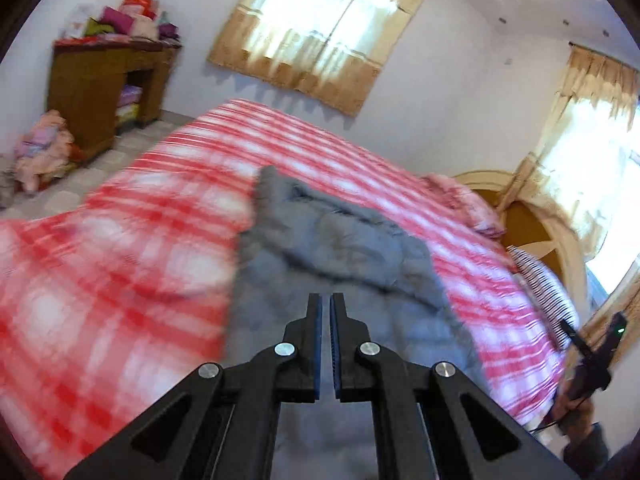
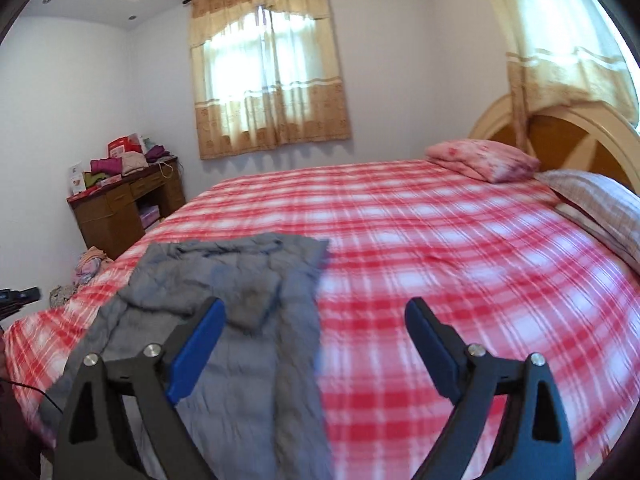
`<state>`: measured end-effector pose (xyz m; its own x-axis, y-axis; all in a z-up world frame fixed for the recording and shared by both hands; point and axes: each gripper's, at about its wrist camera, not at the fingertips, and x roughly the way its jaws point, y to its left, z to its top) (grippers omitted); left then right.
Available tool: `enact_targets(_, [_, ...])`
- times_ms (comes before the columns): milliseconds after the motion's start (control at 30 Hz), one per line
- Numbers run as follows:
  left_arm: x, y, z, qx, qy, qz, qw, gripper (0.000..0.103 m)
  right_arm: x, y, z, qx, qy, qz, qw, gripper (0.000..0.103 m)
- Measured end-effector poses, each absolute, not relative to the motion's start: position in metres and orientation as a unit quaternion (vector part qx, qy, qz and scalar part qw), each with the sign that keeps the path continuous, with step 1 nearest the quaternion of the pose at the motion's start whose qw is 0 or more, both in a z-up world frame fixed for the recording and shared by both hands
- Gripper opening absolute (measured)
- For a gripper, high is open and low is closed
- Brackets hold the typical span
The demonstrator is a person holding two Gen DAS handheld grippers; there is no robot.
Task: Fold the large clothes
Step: 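Release the jacket with both grippers and lift them away, then grasp the hem end of the jacket strip with both grippers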
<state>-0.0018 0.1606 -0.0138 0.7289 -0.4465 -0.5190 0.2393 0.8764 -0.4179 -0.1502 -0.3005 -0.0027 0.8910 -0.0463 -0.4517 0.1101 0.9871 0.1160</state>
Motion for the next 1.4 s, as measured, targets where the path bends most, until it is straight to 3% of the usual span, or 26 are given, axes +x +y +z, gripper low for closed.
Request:
enact_targets(167, [-0.052,0.192,-0.024,-0.147,0.338,-0.167,0.915,0.003,-0.170,-0.298,-0.037,0.065,0.295,-0.026,0.953,0.097])
enact_targets(400, [-0.071,0.175,-0.074,-0.093,0.394,-0.155,0.901,0.004,-0.167,-0.271,-0.096,0.057,0.361,-0.004,0.931,0.097])
enact_targets(733, [-0.054,0.153,-0.144,-0.149,0.455,-0.202,0.855,0.004,-0.165,-0.274,-0.142,0.077,0.414,-0.031,0.906,0.097])
enact_targets(1100, [-0.049,0.155,-0.159,-0.184,0.461,-0.225,0.839,0.004,-0.163,-0.278,-0.166,0.138,0.450,-0.022,0.882,0.097])
enact_targets(1300, [-0.062,0.153,-0.124,-0.148,0.420,-0.207,0.871,0.005,-0.165,-0.282,-0.157,0.147,0.433,-0.027,0.889,0.097])
enact_targets(1367, [-0.063,0.157,-0.114,-0.151,0.417,-0.204,0.873,0.030,-0.167,-0.282,-0.154,0.144,0.426,-0.027,0.893,0.097])
enact_targets(1400, [-0.062,0.160,-0.111,-0.154,0.415,-0.203,0.873,0.070,-0.167,-0.282,-0.153,0.142,0.425,-0.027,0.894,0.097])
